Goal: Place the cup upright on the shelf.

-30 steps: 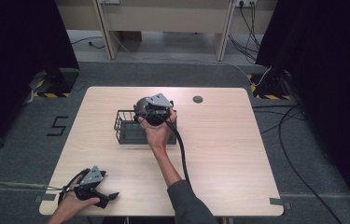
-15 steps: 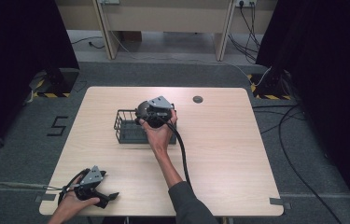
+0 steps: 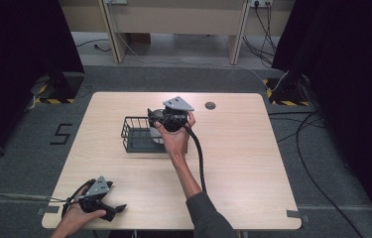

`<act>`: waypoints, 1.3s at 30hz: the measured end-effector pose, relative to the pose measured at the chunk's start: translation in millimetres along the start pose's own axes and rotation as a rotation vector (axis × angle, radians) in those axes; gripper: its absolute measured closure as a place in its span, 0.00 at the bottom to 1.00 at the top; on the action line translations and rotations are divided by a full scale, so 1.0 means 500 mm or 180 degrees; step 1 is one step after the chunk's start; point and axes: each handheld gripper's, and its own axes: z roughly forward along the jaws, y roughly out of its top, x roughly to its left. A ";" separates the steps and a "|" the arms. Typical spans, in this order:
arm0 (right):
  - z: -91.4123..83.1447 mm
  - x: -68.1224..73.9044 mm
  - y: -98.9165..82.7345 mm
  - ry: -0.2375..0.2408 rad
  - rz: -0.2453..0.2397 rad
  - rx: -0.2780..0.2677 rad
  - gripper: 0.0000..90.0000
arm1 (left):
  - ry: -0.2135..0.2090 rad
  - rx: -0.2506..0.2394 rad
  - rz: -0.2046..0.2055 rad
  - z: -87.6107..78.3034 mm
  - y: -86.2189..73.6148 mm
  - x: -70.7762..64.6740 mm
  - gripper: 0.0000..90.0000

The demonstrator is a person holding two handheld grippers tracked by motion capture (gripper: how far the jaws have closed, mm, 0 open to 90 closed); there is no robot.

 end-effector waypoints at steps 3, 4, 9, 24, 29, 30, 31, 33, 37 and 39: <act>-0.013 -0.013 -0.003 0.0036 0.0025 0.0010 0.17 | 0.0002 0.0000 0.0001 0.000 0.000 0.000 0.00; -0.019 -0.019 -0.004 0.0055 0.0038 0.0023 0.17 | 0.0002 0.0001 0.0002 0.000 0.000 0.000 0.00; -0.044 -0.040 -0.009 0.0074 0.0041 0.0045 0.17 | 0.0002 0.0001 0.0002 0.000 0.000 0.000 0.00; -0.118 -0.082 -0.016 0.0159 0.0108 -0.0022 0.17 | 0.0000 -0.0005 0.0000 0.000 0.000 0.000 0.00; -0.141 -0.089 -0.026 0.0183 0.0085 -0.0011 0.17 | 0.0001 0.0000 0.0006 0.000 0.000 0.000 0.00; -0.144 -0.090 -0.027 0.0195 0.0079 -0.0010 0.17 | 0.0002 -0.0001 0.0005 0.000 0.000 0.000 0.00; -0.147 -0.091 -0.029 0.0204 0.0072 -0.0012 0.17 | 0.0001 -0.0007 -0.0003 0.000 0.000 0.000 0.00; -0.156 -0.093 -0.032 0.0217 0.0066 -0.0012 0.17 | 0.0002 -0.0009 -0.0001 0.000 0.000 0.000 0.00; -0.169 -0.096 -0.044 0.0228 0.0048 0.0031 0.17 | 0.0005 -0.0006 -0.0001 0.000 -0.001 0.000 0.00; -0.175 -0.098 -0.049 0.0232 0.0058 0.0032 0.17 | 0.0004 0.0000 -0.0007 -0.001 -0.001 -0.001 0.00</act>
